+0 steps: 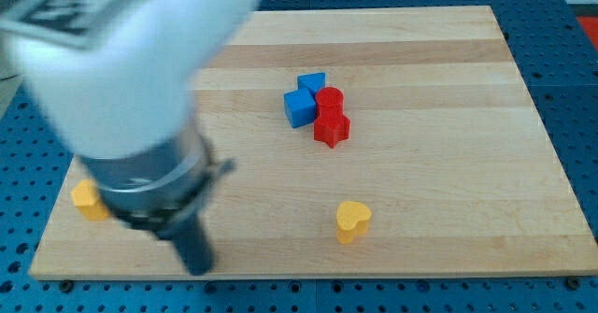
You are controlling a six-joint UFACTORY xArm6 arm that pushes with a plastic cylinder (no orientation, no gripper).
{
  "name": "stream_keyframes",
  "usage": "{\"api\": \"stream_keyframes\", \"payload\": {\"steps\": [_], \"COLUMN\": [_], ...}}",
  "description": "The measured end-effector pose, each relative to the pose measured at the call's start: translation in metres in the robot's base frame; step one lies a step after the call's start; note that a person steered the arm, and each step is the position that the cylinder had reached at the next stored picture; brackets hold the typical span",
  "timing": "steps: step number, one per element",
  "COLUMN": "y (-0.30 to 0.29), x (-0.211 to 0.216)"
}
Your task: Slide the yellow hexagon towards the right
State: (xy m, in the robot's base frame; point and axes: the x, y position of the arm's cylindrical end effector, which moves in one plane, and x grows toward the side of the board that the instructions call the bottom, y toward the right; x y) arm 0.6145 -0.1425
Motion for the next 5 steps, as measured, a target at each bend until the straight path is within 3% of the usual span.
{"api": "stream_keyframes", "payload": {"steps": [2,3,5], "y": [-0.162,-0.162,-0.161], "x": [-0.02,-0.027,-0.081]}}
